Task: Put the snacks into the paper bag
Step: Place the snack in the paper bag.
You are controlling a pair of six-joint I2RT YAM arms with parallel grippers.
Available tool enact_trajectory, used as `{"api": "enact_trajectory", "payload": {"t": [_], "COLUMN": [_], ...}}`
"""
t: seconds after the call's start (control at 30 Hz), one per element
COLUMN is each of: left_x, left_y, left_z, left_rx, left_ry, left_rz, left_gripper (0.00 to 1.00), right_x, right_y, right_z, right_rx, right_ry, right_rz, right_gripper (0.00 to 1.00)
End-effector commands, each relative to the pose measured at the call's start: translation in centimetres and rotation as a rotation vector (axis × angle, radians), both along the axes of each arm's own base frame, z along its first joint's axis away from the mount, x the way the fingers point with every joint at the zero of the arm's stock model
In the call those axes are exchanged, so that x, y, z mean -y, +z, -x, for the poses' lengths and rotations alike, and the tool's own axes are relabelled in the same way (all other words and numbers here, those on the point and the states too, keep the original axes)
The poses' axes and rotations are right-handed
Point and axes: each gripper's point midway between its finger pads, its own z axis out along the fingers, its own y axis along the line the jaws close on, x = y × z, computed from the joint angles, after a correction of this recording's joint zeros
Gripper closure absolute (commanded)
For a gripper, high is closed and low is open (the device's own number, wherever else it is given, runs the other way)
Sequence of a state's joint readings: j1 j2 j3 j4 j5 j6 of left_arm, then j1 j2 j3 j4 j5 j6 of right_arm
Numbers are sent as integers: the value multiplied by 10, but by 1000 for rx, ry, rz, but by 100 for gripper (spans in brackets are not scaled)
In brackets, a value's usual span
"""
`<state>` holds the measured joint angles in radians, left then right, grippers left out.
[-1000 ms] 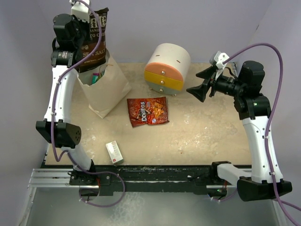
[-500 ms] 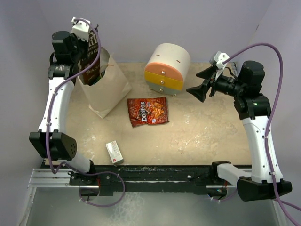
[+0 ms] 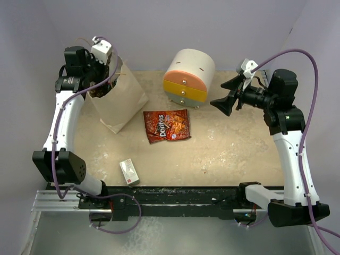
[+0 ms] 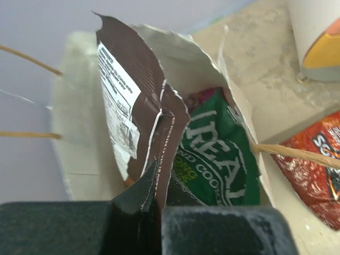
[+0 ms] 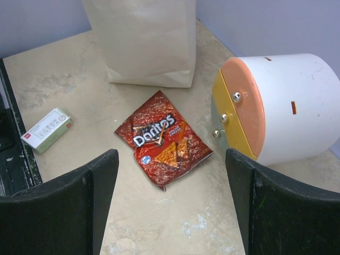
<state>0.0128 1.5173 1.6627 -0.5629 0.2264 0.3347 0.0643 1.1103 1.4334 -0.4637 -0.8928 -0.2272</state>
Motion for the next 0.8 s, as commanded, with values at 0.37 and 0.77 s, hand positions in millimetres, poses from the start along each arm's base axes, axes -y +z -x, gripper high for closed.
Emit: {"api": "enact_trajectory", "payload": {"t": [0.37, 0.77], "left_x": [38, 41], "left_y": [-45, 18], "left_z": [19, 35], "left_rx": [-279, -158], "left_ry": [-160, -237], "left_rz": [164, 95], "left_gripper": [89, 37], "right_x": [-2, -1], "right_y": [10, 9], "right_z": [8, 7], "right_rx": [43, 42], "right_ry": [26, 25], "right_rz": [-20, -20], "right_gripper": [16, 16]}}
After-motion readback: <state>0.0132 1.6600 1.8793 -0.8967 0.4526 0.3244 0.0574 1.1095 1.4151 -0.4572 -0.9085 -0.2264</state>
